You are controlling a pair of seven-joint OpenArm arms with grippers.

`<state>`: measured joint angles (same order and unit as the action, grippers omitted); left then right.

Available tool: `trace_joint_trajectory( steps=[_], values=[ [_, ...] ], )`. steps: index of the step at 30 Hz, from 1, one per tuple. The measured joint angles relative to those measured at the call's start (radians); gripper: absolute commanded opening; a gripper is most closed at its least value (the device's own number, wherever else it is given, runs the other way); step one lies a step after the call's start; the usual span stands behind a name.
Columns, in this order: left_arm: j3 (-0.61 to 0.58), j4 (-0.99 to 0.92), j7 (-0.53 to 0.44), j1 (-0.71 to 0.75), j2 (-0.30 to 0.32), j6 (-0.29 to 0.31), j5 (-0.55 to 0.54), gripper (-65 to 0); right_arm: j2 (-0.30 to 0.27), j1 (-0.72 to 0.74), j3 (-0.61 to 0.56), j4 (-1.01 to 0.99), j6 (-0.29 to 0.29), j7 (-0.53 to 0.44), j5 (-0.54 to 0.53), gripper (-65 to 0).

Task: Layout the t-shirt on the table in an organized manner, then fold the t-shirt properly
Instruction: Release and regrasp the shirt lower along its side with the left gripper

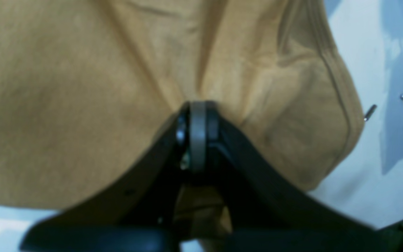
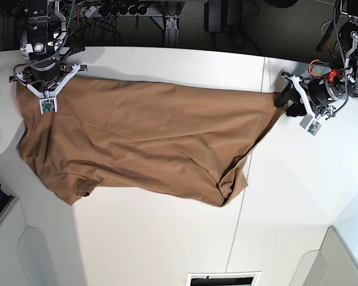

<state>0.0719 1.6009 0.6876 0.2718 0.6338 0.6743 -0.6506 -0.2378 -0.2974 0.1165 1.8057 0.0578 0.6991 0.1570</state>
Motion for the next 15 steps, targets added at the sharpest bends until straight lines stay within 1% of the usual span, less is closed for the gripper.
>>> trace_joint_trajectory(
  steps=[2,5,6,8,10,13,15],
  values=[
    [0.036,0.065,0.005,0.004,-0.005,0.001,-0.042,-36.9,0.0,0.001,0.001,0.014,-0.002,-0.023,-0.014,-65.0],
    [0.093,0.163,-0.032,-0.039,-0.005,0.008,-0.09,-36.9,0.0,0.004,0.001,0.071,-0.002,-0.048,-0.032,-65.0],
    [0.101,0.179,-0.043,-0.061,-0.01,0.007,-0.091,-36.9,0.0,0.01,0.001,0.081,-0.002,-0.05,-0.032,-65.0],
    [0.098,0.184,-0.051,-0.112,-0.038,-0.005,-0.087,-36.9,0.0,0.04,0.002,0.084,-0.002,-0.048,-0.031,-65.0],
    [0.075,0.182,-0.054,-0.158,-0.07,-0.021,-0.082,-38.3,0.0,0.076,0.002,0.084,-0.002,-0.048,-0.032,-65.0],
    [-0.003,0.177,-0.068,-0.233,-0.105,-0.029,-0.05,-46.9,0.0,0.129,0.002,0.084,-0.002,-0.048,-0.031,-65.0],
    [-0.085,0.147,-0.104,-0.282,-0.13,-0.027,0.018,-50.0,0.0,0.164,0.002,0.077,-0.002,-0.049,-0.033,-65.0]
  ],
)
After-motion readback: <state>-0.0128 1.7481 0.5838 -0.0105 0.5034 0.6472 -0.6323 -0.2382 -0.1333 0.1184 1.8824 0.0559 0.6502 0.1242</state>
